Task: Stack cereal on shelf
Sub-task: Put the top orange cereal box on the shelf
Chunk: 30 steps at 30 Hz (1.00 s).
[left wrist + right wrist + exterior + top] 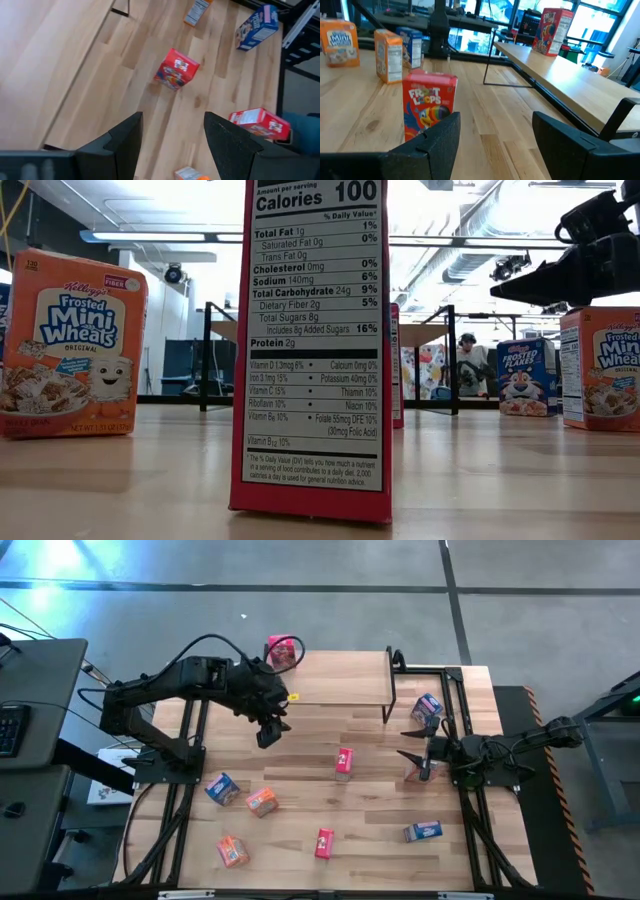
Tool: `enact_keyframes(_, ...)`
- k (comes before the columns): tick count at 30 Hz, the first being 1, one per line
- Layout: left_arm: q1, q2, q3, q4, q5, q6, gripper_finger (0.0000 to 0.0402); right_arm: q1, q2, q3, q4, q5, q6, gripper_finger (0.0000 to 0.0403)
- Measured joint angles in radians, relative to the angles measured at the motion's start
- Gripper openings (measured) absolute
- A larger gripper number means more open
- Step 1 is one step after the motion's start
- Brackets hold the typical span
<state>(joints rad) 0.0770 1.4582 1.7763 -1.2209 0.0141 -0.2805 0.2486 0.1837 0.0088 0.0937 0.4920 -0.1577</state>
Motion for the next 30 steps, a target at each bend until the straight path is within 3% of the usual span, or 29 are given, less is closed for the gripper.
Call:
enact_keyframes(9,-0.056,0.000,0.000,0.000,-0.001,-0.033,0.0202,0.000,0.000,0.063,0.061,-0.125,0.006,0.0241)
enact_keyframes(18,-0.071,0.000,0.000,0.000,-0.012,-0.033,0.0202,0.000,0.000,0.237,0.040,-0.138,0.044,0.0241)
enact_keyframes(23,-0.071,0.000,0.000,0.000,-0.012,-0.032,0.0202,0.000,0.008,0.376,-0.187,-0.125,0.055,0.0241)
enact_keyframes(30,-0.071,0.000,0.000,0.000,-0.034,-0.032,0.0202,0.000,0.118,0.631,-0.563,-0.126,0.232,0.0254)
